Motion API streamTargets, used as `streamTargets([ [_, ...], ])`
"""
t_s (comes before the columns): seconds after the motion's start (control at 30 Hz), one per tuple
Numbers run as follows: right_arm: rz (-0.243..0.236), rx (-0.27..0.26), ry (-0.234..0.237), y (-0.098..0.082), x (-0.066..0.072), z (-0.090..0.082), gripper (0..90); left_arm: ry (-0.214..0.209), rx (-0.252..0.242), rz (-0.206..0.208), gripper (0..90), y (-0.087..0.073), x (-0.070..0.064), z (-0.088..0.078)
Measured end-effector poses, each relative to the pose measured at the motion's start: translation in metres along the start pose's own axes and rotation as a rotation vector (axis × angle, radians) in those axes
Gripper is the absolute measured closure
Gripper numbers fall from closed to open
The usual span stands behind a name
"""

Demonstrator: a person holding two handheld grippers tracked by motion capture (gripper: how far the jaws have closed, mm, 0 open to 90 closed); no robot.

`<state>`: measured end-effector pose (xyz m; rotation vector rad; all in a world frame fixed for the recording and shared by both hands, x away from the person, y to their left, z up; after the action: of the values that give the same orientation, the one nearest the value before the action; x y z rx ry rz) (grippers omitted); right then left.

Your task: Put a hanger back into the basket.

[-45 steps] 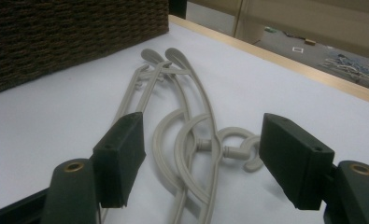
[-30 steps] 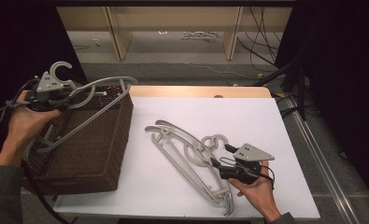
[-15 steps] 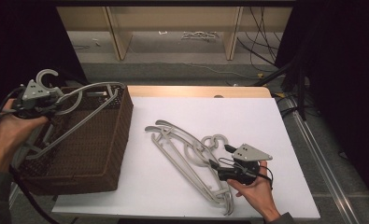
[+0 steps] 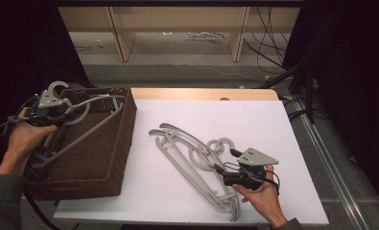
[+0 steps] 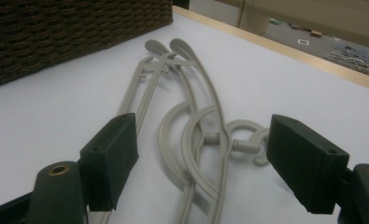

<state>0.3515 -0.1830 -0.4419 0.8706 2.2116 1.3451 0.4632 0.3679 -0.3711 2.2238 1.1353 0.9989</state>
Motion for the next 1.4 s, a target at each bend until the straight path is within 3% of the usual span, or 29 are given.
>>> streamTargets([
  [0.17,0.002,0.002,0.001,0.0,0.0,0.0,25.9,-0.01,0.072,0.034,81.0,-0.008,-0.011,0.017],
  [0.27,0.002,0.002,0.004,0.0,0.0,-0.001,25.9,-0.019,0.094,0.026,80.7,-0.014,-0.015,0.028],
  [0.37,0.001,0.0,0.002,0.0,0.0,0.0,25.9,-0.005,0.162,0.05,80.3,-0.023,-0.016,0.035],
  [0.47,0.001,0.0,0.003,0.0,0.0,0.0,25.9,-0.024,0.177,0.009,79.6,-0.035,-0.016,0.043],
  [0.7,-0.001,0.0,0.0,0.0,0.001,0.001,25.9,0.01,0.215,-0.033,75.5,-0.048,-0.012,0.045],
  [0.73,-0.001,0.004,0.001,0.0,0.0,0.001,25.9,0.015,0.212,-0.047,69.2,-0.048,-0.01,0.043],
  [0.97,-0.001,0.003,-0.001,0.0,0.0,0.0,25.9,0.039,0.157,-0.091,57.7,-0.042,-0.007,0.021],
  [1.07,-0.001,0.007,-0.003,-0.001,0.0,0.0,25.9,0.045,0.097,-0.163,47.9,-0.036,-0.009,0.009],
  [1.17,-0.001,0.006,-0.005,-0.001,0.0,0.0,25.9,0.05,0.051,-0.192,42.1,-0.029,-0.014,-0.005],
  [1.2,0.002,0.007,-0.006,-0.001,0.0,0.001,25.9,0.048,0.031,-0.201,37.2,-0.027,-0.017,-0.01],
  [1.3,0.0,0.006,-0.005,-0.001,0.0,0.001,25.9,-0.001,-0.041,-0.252,34.1,-0.017,-0.028,-0.026],
  [1.4,0.001,0.007,-0.007,-0.001,0.0,0.001,25.8,-0.031,-0.109,-0.229,29.7,-0.003,-0.045,-0.047],
])
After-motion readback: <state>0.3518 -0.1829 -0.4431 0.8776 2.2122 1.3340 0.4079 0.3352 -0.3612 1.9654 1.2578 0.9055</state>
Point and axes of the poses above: each handheld gripper's, and its own axes: z roughly forward along the jaws, y roughly out of its top, x roughly to its left, the point moved 3 cm from there along z, roughly forward along the jaws, and after that the axes turned 4 degrees about y, right-handed, at the moved point
